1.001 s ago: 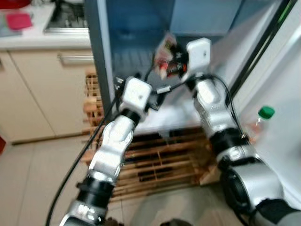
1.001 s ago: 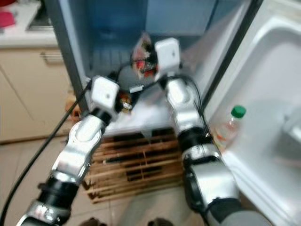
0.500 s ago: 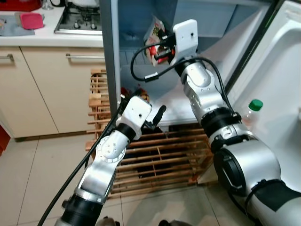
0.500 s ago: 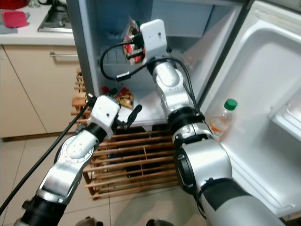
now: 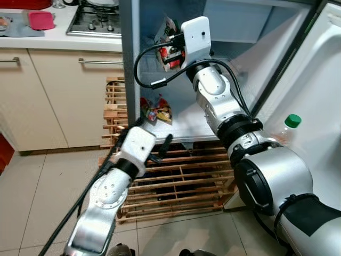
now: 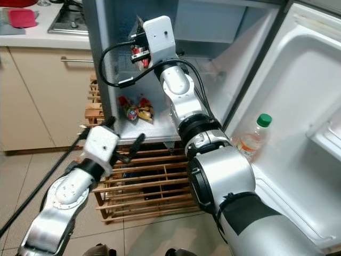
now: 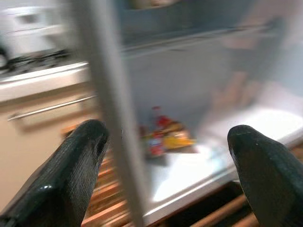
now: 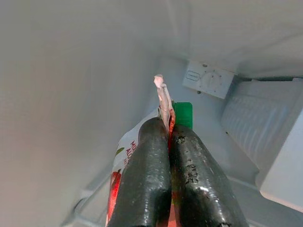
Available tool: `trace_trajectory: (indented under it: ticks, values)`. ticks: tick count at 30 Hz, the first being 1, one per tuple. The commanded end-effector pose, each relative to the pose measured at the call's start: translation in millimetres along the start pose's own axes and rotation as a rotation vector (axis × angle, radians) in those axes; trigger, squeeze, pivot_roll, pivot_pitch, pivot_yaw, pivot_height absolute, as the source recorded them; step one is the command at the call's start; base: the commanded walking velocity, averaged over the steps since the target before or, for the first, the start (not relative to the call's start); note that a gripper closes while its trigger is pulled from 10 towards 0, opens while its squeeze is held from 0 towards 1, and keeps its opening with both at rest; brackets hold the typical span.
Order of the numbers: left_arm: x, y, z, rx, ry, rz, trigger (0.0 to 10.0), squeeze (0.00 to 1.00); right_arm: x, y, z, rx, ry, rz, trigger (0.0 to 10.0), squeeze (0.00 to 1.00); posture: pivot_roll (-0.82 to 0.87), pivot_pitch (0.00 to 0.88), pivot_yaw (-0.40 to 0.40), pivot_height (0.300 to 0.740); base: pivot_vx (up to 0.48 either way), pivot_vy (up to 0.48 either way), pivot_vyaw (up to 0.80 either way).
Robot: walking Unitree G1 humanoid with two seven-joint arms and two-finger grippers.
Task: Restocking fridge
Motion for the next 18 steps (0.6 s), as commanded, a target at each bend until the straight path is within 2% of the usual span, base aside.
trace_trajectory:
  ticks: [1,4,6,7,10,16,18]
  values:
    - [1.9,6.6,6,-0.006,0.001,0.012,10.0,0.00,-14.6,-3.6,5,0.006,-0.026,-0.055,0.0,0.00,0.30,0.061,-0.114,0.740,0.000,0.000,0.00]
    - [4.2,16.9,5,0.006,-0.006,0.024,10.0,0.00,-19.8,-4.8,4,0.030,-0.094,-0.091,0.0,0.00,0.32,0.080,-0.106,0.740,0.000,0.000,0.00]
    - [5.7,26.2,6,0.009,-0.013,0.044,10.0,0.00,-23.3,-3.7,-5,0.081,-0.226,-0.129,0.0,0.00,0.34,0.088,-0.106,0.740,0.000,0.000,0.00]
    - [5.3,27.6,6,0.013,-0.022,0.047,10.0,0.00,-23.8,-3.2,-7,0.094,-0.254,-0.137,0.0,0.00,0.35,0.093,-0.109,0.740,0.000,0.000,0.00]
    - [3.9,33.2,8,0.014,-0.035,0.053,10.0,0.00,-25.0,-2.9,-10,0.118,-0.285,-0.149,0.0,0.00,0.36,0.109,-0.110,0.740,0.000,0.000,0.00]
    - [0.8,44.6,11,0.026,-0.046,0.068,10.0,0.00,-26.9,-3.1,-13,0.147,-0.297,-0.155,0.0,0.00,0.39,0.146,-0.117,0.740,0.000,0.000,0.00]
    - [-4.5,50.9,14,0.025,-0.043,0.066,10.0,0.00,-25.9,-3.1,-14,0.162,-0.289,-0.154,0.0,0.00,0.42,0.171,-0.122,0.740,0.000,0.000,0.00]
Point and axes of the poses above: a point about 5 cm out from each wrist's last joint towards the gripper, its own y axis pointing back from the gripper into the wrist, its own z axis along the axis of the wrist's last joint, x = y × z, the point moved 3 cm from there along -y, pointing out of the wrist towards the gripper, and after that the axes turned 13 degrees about y, right-handed, at the moved point
